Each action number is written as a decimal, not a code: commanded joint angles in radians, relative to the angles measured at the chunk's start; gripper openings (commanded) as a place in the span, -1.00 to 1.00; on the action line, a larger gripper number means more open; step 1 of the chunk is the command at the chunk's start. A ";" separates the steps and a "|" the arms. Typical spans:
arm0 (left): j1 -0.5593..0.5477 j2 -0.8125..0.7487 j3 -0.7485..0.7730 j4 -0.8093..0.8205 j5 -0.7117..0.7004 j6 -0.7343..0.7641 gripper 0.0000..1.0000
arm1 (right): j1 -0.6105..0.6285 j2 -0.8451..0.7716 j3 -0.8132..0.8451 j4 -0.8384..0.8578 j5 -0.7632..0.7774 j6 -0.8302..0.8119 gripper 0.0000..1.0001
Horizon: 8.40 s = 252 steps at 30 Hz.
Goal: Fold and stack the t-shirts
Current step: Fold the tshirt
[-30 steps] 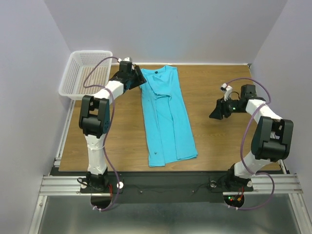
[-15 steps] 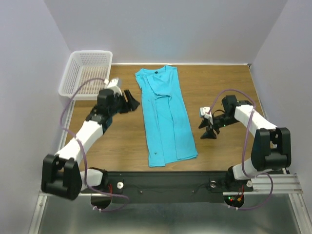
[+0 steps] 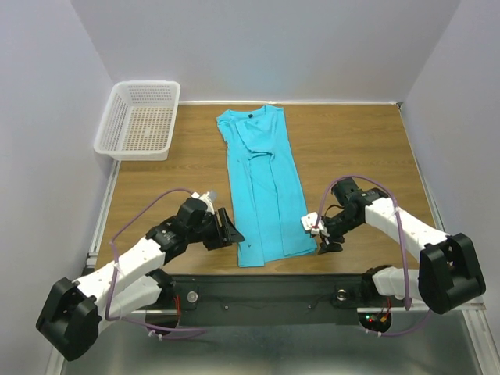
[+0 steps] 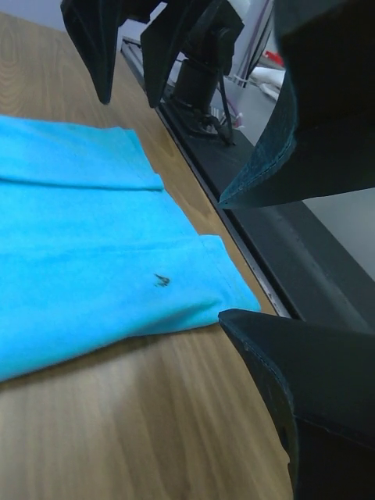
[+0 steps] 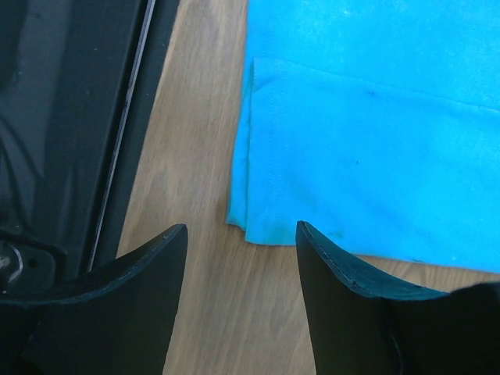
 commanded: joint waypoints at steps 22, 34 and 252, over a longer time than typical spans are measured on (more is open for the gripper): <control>-0.252 0.266 0.007 -0.034 -0.156 -0.177 0.02 | 0.057 -0.017 -0.048 0.159 0.061 0.101 0.21; -0.273 0.317 0.033 0.067 -0.079 -0.155 -0.98 | 0.057 -0.017 -0.062 0.164 0.075 0.087 0.20; 0.406 0.474 0.502 0.224 0.135 0.477 0.19 | -0.087 0.356 0.392 0.411 0.055 0.204 0.33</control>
